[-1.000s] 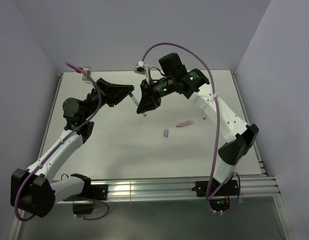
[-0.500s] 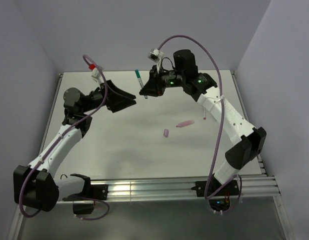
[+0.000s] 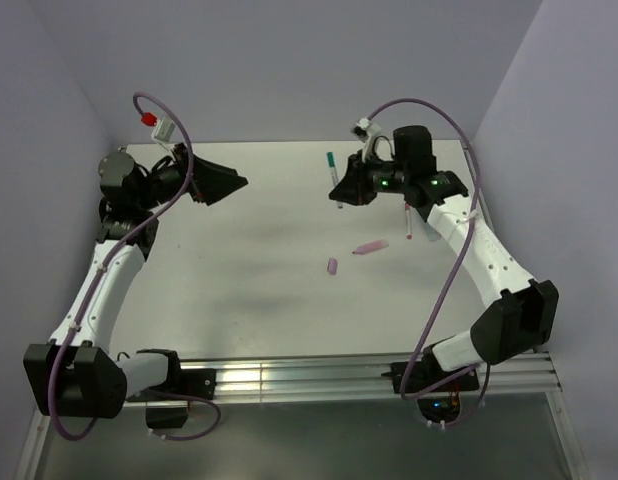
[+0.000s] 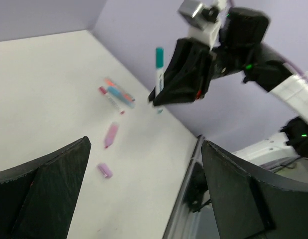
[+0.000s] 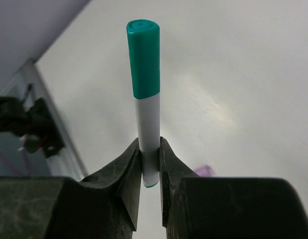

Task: Insert the pens into the pen caps
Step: Place the pen at the center of the board.

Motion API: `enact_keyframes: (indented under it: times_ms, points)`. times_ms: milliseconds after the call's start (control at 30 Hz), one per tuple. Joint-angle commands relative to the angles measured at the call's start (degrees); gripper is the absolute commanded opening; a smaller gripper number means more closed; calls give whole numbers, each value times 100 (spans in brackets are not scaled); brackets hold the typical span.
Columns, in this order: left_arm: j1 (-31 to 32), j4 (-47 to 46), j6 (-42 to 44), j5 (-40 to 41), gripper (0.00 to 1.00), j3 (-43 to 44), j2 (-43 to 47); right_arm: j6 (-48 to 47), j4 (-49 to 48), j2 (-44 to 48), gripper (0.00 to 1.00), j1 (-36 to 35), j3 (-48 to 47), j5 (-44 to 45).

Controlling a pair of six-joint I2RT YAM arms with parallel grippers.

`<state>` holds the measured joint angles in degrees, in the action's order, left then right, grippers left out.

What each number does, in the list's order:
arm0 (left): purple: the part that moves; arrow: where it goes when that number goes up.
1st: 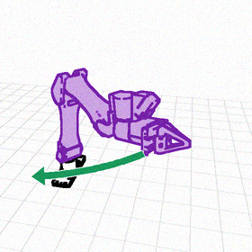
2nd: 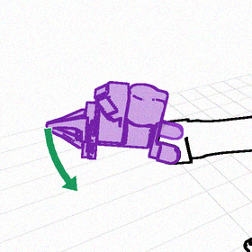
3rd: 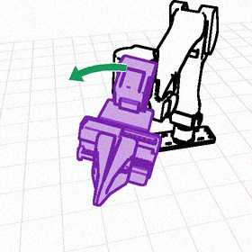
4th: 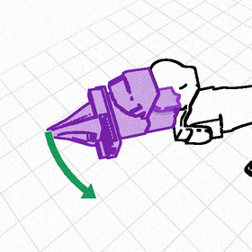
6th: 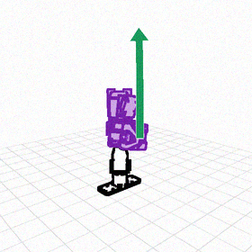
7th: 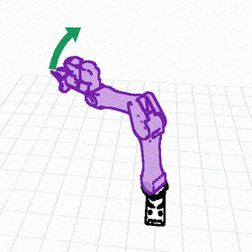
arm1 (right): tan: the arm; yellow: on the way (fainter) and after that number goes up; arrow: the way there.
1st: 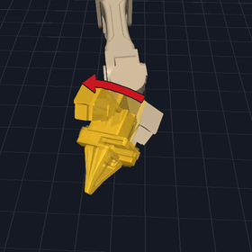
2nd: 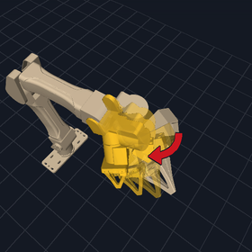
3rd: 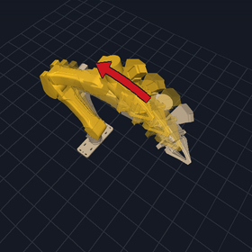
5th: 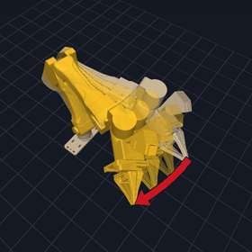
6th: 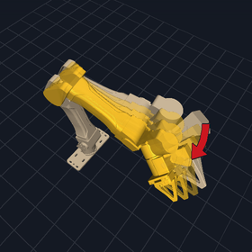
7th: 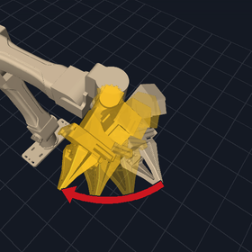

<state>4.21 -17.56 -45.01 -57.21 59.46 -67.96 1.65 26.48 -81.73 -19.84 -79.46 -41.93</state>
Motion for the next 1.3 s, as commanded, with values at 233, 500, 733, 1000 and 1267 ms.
enact_keyframes:
  times_ms: [233,500,733,1000,1267]
  points:
    - [-16,1502,1260,676,100,162,267,-595,1596,-983,0,1394,-491,2486]
    - [-16,1457,916,1001,100,320,-68,-446,1799,-2477,0,1684,-930,2901]
    - [-16,1440,836,826,99,259,-15,-332,1808,-3383,0,1825,-1379,3182]
    - [-16,1466,801,826,99,268,-41,-385,1738,-3753,0,1948,-1168,3498]
    - [-16,1457,740,834,100,312,-68,-429,1580,-3911,4,2229,-1063,3815]
